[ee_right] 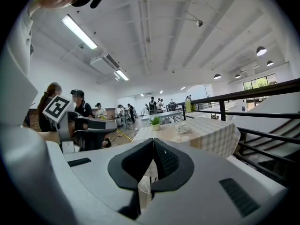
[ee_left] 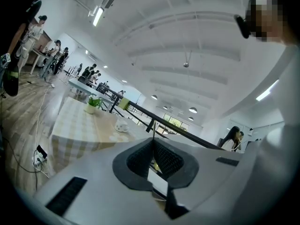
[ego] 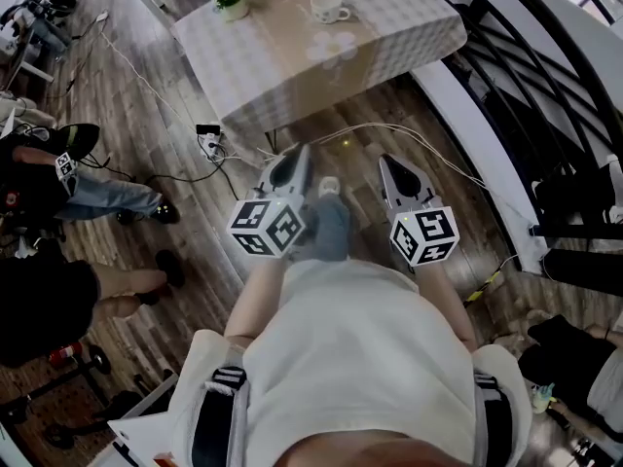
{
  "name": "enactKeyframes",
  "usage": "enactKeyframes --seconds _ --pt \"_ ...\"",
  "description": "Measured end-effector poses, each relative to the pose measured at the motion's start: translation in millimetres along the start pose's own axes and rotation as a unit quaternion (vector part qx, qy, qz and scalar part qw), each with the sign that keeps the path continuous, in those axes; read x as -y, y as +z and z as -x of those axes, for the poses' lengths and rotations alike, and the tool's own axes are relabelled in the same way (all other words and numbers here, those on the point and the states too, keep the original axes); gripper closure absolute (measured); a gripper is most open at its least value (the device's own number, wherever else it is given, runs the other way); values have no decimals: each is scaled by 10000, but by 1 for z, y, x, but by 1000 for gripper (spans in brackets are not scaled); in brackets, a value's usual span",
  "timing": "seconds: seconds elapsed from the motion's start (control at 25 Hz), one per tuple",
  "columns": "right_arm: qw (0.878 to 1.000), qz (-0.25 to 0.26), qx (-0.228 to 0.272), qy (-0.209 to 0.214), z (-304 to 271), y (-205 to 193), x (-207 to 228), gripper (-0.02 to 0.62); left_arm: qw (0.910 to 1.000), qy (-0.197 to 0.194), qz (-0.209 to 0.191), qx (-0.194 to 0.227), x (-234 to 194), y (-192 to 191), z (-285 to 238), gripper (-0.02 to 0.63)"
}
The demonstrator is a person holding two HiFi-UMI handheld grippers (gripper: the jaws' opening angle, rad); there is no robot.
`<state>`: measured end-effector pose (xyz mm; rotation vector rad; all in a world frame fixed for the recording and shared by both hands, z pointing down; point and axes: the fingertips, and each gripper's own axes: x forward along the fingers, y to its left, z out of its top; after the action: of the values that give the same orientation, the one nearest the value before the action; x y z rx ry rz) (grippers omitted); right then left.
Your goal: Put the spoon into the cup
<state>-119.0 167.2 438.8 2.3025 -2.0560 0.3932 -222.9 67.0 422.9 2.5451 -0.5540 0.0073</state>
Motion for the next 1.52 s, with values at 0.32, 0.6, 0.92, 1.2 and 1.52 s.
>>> enactKeyframes --seconds 0.32,0.6,0.92,1.2,1.52 --pt "9999 72 63 -140 -64 29 52 594 9999 -99 -13 -78 -25 25 -84 601" --pt "9998 135 99 -135 -129 63 82 594 9997 -206 -52 -135 -49 61 -150 601" --pt "9995 79 145 -254 -196 85 116 594 9990 -334 -186 -218 -82 94 -219 601" --pt "9992 72 104 -377 -247 97 144 594 9988 -355 -158 -309 -113 112 -270 601" --pt "9988 -44 12 -486 -271 104 161 594 9985 -324 -86 -442 -129 123 -301 601"
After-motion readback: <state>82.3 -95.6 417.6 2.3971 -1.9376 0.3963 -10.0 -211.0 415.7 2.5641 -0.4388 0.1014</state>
